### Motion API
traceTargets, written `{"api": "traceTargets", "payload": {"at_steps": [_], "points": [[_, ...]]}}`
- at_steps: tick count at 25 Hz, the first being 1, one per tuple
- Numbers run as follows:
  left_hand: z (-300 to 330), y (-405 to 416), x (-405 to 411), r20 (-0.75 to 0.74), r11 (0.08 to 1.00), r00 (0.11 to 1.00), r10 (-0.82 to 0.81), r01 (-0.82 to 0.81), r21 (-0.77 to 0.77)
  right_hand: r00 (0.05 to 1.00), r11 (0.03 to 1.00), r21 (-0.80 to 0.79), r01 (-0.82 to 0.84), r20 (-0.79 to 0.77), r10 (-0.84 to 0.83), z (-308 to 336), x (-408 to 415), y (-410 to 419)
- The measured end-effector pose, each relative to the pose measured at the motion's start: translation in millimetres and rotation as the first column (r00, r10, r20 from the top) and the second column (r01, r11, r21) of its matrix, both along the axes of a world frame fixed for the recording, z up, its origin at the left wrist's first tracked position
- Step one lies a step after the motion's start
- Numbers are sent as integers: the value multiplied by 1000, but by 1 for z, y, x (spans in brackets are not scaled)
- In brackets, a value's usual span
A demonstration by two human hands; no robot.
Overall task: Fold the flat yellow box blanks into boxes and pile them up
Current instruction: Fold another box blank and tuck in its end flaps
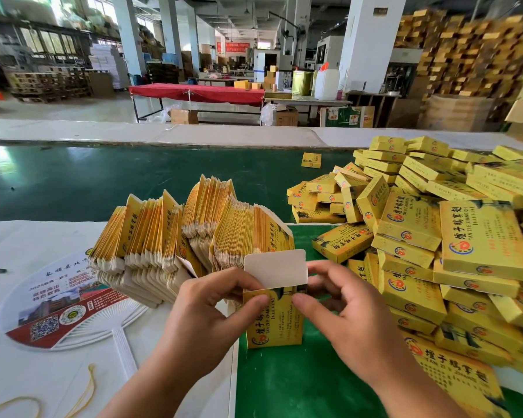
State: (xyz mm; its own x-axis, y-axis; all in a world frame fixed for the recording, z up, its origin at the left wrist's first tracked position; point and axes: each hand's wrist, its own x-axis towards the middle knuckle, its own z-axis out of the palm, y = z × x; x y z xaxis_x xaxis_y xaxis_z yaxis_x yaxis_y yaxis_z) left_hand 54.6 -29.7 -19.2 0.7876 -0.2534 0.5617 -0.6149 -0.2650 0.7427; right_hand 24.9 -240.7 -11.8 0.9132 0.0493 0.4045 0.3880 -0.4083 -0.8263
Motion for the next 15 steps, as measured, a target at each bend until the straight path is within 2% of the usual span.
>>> {"api": "traceTargets", "payload": {"at_steps": [4,15], "points": [[-1,-2,0,30,999,998,51,-51,7,985,999,29,43,165,-47,0,0,1],[0,1,0,-24,1000,999,24,-23,15,979,998,-28,-58,192,62,1,-1,2]]}}
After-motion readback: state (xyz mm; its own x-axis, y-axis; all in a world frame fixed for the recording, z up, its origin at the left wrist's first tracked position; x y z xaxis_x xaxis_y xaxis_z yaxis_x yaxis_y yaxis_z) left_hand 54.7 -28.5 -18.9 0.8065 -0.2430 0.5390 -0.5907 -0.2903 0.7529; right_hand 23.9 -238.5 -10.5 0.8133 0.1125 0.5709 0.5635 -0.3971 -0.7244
